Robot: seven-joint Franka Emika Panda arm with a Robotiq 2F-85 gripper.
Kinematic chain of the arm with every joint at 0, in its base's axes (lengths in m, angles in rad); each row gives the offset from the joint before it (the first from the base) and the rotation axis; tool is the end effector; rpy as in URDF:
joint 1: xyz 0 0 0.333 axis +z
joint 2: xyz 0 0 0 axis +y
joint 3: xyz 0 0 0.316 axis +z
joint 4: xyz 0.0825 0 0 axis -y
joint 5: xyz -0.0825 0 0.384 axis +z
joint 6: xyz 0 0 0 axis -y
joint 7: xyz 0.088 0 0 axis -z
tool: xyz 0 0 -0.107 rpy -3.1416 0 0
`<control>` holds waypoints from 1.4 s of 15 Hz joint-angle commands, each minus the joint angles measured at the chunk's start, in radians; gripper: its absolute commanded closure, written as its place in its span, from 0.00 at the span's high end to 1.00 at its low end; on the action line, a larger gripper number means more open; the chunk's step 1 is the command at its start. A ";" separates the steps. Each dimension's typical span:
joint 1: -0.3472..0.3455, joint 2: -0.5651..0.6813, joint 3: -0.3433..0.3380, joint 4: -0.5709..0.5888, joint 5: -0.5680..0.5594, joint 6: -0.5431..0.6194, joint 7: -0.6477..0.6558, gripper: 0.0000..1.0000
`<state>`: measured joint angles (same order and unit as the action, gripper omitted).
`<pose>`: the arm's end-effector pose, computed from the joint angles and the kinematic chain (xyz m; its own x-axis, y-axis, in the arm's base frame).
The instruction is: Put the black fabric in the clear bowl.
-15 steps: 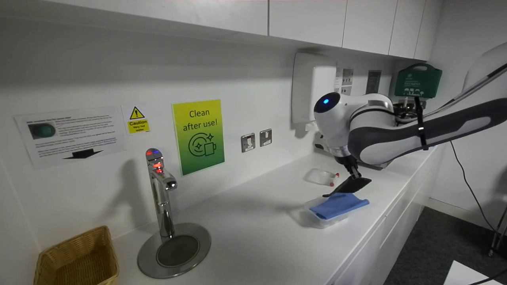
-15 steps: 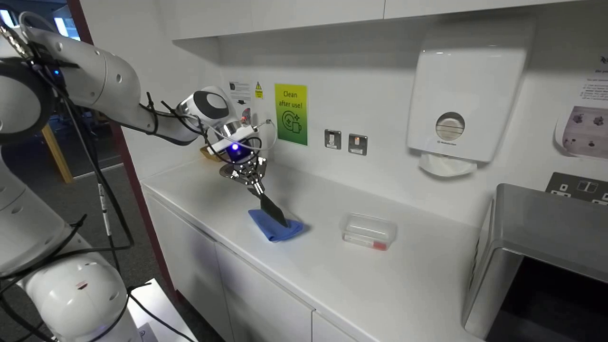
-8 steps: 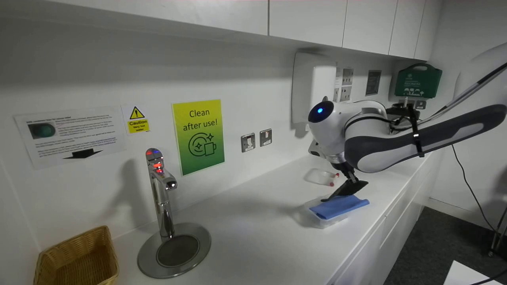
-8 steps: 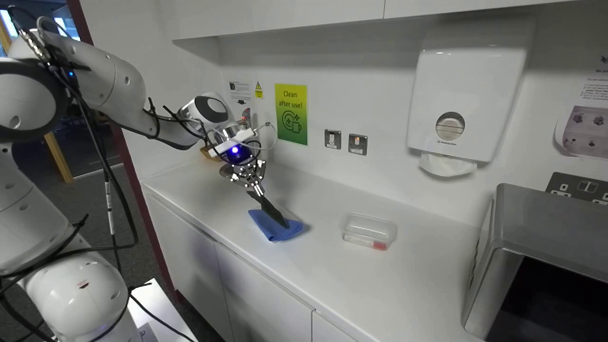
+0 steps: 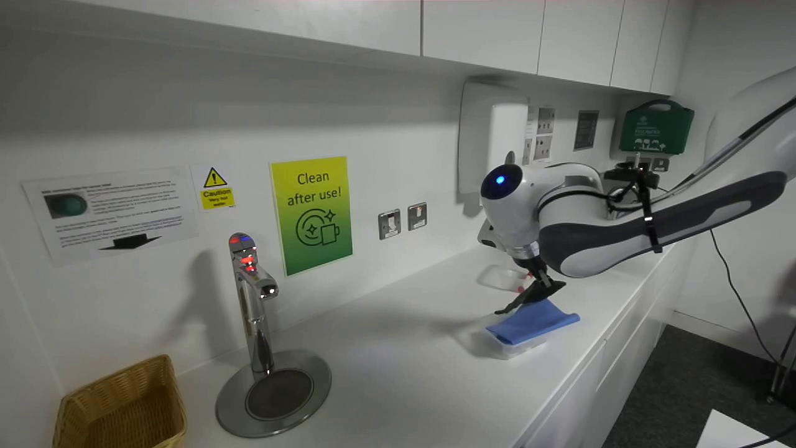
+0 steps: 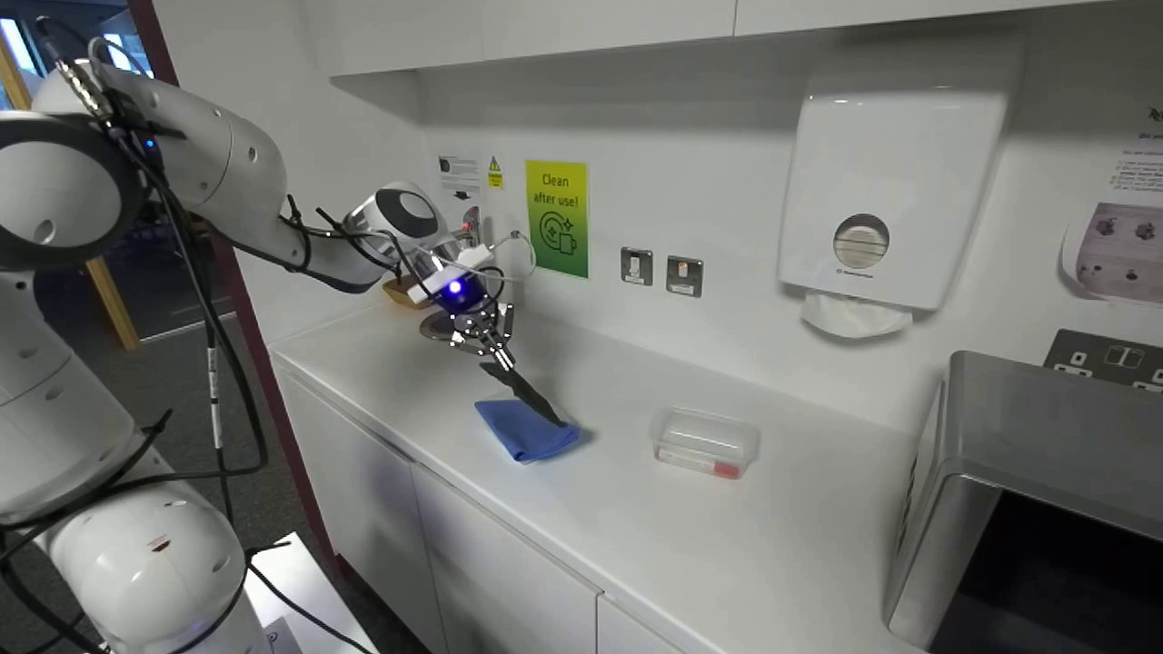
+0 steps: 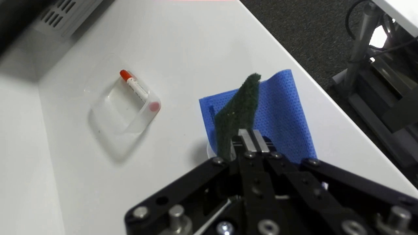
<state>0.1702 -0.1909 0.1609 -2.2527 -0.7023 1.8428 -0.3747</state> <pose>0.4607 0.1062 0.4440 0.5894 0.6513 -0.4779 0.8013 -0.3964 0.4481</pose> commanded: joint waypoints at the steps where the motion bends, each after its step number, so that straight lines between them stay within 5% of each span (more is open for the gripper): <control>1: -0.001 0.005 -0.003 0.005 -0.053 0.051 0.024 0.00; 21: 0.004 0.005 0.008 0.015 -0.054 0.060 0.083 0.00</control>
<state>0.1702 -0.1688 0.1640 -2.2448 -0.7341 1.9104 -0.3070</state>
